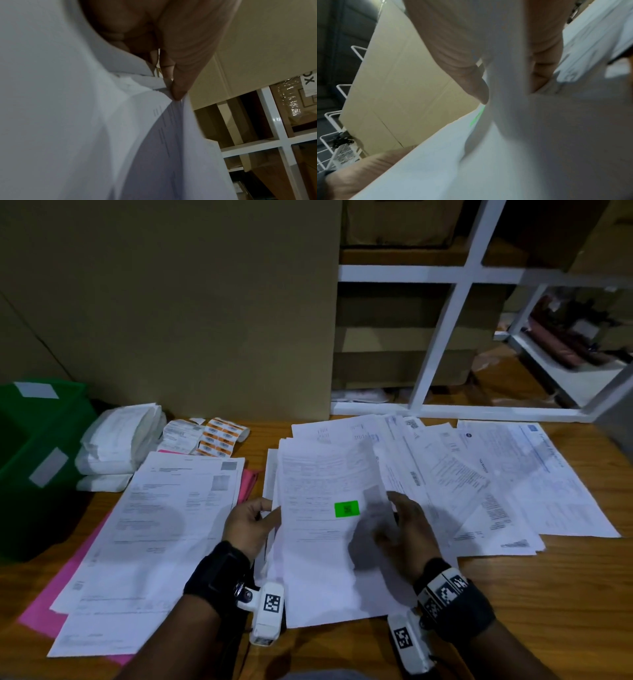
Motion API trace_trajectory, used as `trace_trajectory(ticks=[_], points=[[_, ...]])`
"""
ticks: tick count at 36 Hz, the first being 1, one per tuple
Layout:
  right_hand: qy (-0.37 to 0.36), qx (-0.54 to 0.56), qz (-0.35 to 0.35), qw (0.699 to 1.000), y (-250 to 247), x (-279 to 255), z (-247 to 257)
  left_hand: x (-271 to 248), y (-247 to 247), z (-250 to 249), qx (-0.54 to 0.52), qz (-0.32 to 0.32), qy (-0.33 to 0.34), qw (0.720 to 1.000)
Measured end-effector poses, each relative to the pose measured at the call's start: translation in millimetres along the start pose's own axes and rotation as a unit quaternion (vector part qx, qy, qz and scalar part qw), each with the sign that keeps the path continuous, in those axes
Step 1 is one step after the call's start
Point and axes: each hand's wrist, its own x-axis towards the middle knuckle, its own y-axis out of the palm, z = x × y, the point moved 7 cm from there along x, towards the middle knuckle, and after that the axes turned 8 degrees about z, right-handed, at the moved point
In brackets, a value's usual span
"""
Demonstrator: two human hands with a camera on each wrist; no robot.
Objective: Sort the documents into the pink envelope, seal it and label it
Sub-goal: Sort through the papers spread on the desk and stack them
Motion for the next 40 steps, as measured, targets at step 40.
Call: trace_trajectory(ticks=[40], points=[[0.104,-0.023,0.001,0.994,-33,-20,-43,-10,2,-21,0.023,-0.044,-0.002,0.999]])
